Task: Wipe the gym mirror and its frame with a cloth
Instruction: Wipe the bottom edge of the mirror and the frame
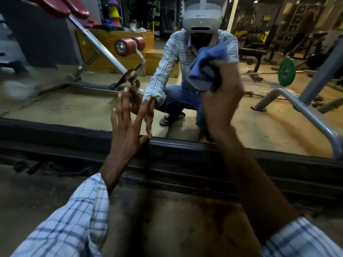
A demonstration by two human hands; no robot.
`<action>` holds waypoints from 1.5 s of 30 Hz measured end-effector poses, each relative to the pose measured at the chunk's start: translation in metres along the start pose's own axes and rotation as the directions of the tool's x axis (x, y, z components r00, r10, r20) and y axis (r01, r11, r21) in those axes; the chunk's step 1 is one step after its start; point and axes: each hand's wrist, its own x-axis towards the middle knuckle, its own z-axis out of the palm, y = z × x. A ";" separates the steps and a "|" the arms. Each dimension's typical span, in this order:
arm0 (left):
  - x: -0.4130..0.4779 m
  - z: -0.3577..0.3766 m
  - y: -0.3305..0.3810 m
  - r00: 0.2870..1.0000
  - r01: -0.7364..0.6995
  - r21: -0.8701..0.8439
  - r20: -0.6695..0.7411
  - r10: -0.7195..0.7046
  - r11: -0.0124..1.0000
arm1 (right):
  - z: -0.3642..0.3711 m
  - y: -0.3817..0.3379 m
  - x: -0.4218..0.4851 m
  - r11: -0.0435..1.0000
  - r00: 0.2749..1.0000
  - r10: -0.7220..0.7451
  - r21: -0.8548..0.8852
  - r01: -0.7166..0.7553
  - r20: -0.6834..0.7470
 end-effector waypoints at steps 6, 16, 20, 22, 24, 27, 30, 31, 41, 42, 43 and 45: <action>-0.005 -0.005 -0.037 1.000 -0.003 0.033 0.024 0.002 0.999 | 0.037 0.006 -0.126 0.939 0.612 -0.301 0.116 0.323 0.731; 0.021 -0.040 -0.082 0.999 0.027 0.061 -0.042 -0.025 0.998 | 0.029 -0.054 0.071 0.995 0.989 -0.097 0.007 0.099 -0.111; 0.021 -0.042 -0.103 1.000 0.019 0.053 -0.011 -0.018 0.998 | 0.057 -0.058 -0.038 0.971 0.884 -0.240 0.107 0.214 0.402; 0.021 -0.041 -0.109 1.000 0.012 0.041 0.016 -0.012 0.999 | 0.064 -0.049 -0.088 0.973 0.736 -0.209 0.065 0.220 0.644; 0.020 -0.040 -0.113 0.999 0.001 0.041 0.035 -0.002 0.999 | 0.069 -0.043 -0.109 0.972 0.697 -0.169 0.000 0.235 0.697; 0.019 -0.041 -0.115 0.999 -0.016 0.023 0.044 0.015 1.000 | 0.071 -0.051 -0.112 0.980 0.701 -0.137 -0.009 0.200 0.700; 0.018 -0.042 -0.115 0.998 -0.026 0.027 0.052 0.025 0.999 | 0.071 -0.057 -0.113 0.984 0.722 -0.101 -0.037 0.172 0.685; 0.017 -0.041 -0.115 0.998 -0.032 0.033 0.046 0.031 0.999 | 0.070 -0.060 -0.113 0.985 0.725 -0.093 -0.043 0.166 0.682; 0.017 -0.038 -0.116 0.998 -0.057 -0.009 -0.017 0.057 0.998 | 0.072 -0.065 -0.097 0.988 0.678 -0.102 -0.007 0.156 0.728; 0.017 -0.037 -0.115 0.998 -0.052 -0.004 -0.021 0.051 0.999 | 0.072 -0.064 -0.097 0.988 0.684 -0.113 0.010 0.153 0.721; 0.018 -0.036 -0.115 0.998 -0.050 0.009 -0.027 0.050 0.999 | 0.074 -0.062 -0.097 0.989 0.691 -0.121 0.028 0.144 0.713; 0.019 -0.035 -0.113 0.998 -0.050 0.021 -0.028 0.050 0.999 | 0.077 -0.059 -0.097 0.992 0.690 -0.110 0.041 0.116 0.716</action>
